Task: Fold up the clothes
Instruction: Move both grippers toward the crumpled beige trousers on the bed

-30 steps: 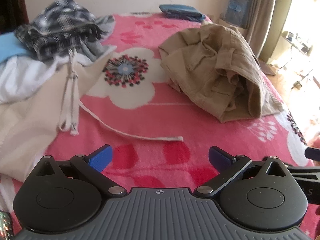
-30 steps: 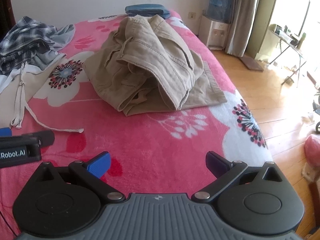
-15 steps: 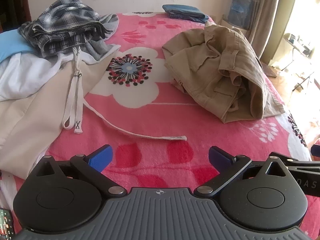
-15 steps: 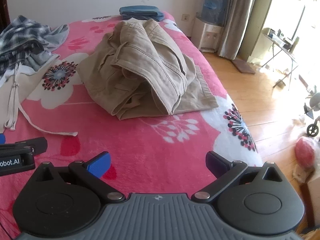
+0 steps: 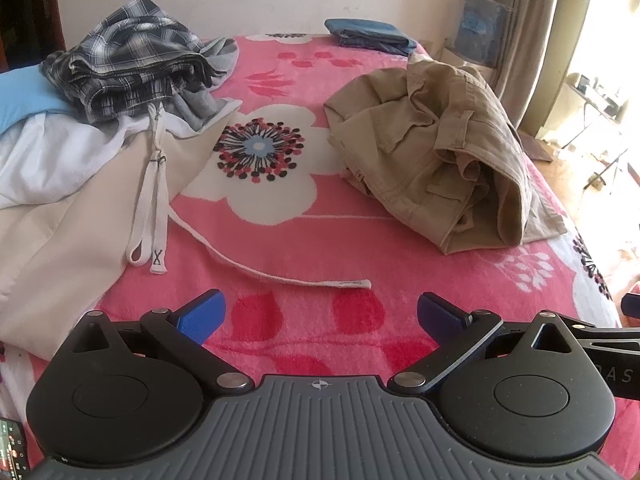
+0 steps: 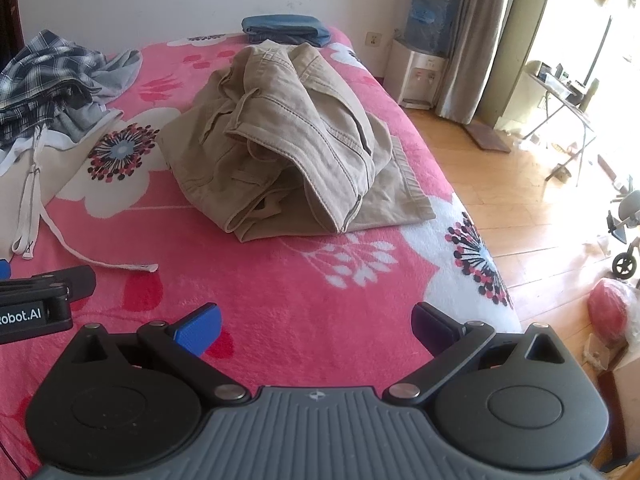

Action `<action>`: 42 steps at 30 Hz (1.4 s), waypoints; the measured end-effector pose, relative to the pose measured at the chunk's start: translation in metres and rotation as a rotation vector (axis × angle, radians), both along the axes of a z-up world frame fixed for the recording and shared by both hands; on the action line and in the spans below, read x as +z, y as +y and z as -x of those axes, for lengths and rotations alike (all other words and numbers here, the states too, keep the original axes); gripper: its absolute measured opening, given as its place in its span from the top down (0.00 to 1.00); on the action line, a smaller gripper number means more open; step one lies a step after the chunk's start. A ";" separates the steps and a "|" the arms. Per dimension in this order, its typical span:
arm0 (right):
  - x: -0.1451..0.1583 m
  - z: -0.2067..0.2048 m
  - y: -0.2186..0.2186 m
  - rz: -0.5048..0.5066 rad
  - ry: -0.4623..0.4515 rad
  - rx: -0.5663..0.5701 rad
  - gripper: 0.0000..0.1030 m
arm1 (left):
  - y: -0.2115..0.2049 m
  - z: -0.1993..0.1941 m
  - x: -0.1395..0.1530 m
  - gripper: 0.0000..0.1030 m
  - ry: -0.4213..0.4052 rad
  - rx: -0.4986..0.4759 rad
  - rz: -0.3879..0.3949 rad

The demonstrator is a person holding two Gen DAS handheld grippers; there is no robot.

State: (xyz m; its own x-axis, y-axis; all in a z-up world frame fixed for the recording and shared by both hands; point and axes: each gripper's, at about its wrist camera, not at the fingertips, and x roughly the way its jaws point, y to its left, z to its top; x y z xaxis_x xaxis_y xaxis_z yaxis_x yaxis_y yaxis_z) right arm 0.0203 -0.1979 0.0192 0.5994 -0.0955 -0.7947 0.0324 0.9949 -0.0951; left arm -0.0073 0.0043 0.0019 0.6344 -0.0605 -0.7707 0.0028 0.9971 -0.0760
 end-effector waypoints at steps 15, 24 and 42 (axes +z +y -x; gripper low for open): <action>0.001 0.001 -0.001 -0.012 0.005 -0.015 0.00 | 0.004 0.001 0.000 0.00 0.012 0.025 0.019; 0.000 0.001 -0.001 -0.016 0.014 -0.015 0.00 | 0.004 0.001 0.000 0.00 0.016 0.014 0.016; -0.002 0.000 -0.002 -0.012 0.009 -0.014 0.00 | 0.000 0.001 -0.001 0.00 0.015 0.009 0.000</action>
State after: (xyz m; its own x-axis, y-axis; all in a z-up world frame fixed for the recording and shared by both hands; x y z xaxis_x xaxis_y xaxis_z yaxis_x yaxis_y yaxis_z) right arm 0.0199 -0.1997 0.0175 0.5907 -0.0945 -0.8014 0.0453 0.9954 -0.0839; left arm -0.0084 0.0046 0.0006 0.6234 -0.0548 -0.7800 -0.0076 0.9971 -0.0761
